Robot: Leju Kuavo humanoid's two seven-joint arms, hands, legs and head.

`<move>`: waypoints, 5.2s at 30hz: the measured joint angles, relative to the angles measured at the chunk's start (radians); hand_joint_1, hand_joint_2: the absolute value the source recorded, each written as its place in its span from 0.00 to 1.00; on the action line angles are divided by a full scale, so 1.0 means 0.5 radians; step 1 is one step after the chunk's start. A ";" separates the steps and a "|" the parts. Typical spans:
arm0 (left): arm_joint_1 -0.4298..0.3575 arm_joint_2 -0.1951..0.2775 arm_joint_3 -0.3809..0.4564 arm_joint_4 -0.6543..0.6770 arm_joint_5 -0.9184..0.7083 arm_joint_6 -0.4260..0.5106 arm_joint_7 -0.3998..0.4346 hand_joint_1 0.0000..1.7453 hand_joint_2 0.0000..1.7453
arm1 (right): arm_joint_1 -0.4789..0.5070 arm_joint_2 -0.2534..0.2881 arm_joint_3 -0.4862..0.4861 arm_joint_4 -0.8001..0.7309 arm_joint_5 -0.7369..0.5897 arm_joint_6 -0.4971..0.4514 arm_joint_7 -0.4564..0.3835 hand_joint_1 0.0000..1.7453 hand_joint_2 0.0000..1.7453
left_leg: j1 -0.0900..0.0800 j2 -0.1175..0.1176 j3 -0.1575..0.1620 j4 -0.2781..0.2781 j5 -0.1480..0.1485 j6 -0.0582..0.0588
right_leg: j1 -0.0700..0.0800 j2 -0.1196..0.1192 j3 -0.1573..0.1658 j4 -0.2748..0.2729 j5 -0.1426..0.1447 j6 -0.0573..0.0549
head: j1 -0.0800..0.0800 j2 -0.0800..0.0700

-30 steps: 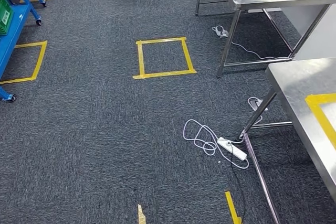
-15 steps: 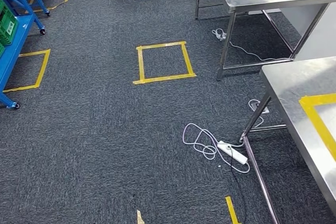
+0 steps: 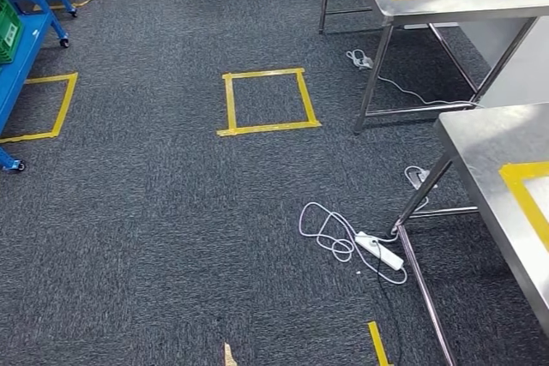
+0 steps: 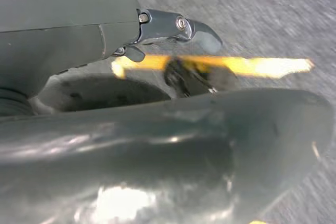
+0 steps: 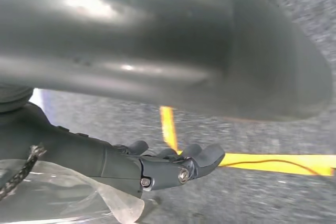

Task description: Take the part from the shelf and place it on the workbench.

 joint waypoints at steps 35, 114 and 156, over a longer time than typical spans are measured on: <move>-0.016 0.010 -0.375 0.006 -0.647 0.342 0.736 0.00 0.00 | -0.006 -0.024 -0.044 -0.009 0.002 -0.025 -0.003 0.00 0.00 | -0.006 -0.112 0.001 0.002 0.014 -0.001 | 0.002 0.056 0.141 -0.271 0.189 -0.021 | 0.011 0.000; -0.015 0.007 -0.358 0.006 -0.735 0.431 0.727 0.00 0.00 | 0.008 -0.013 -0.090 -0.018 0.035 0.072 0.063 0.00 1.00 | -0.034 0.116 -0.045 0.122 -0.002 -0.026 | 0.029 -0.172 0.285 -0.492 0.231 -0.096 | -0.010 0.000; 0.007 0.023 -0.312 0.006 -0.804 0.467 0.736 0.00 0.00 | 0.007 0.033 -0.100 -0.018 0.044 0.098 0.100 0.00 1.00 | -0.004 -0.064 -0.006 -0.017 0.056 0.007 | 0.000 -0.002 0.003 0.047 0.029 0.011 | 0.008 -0.001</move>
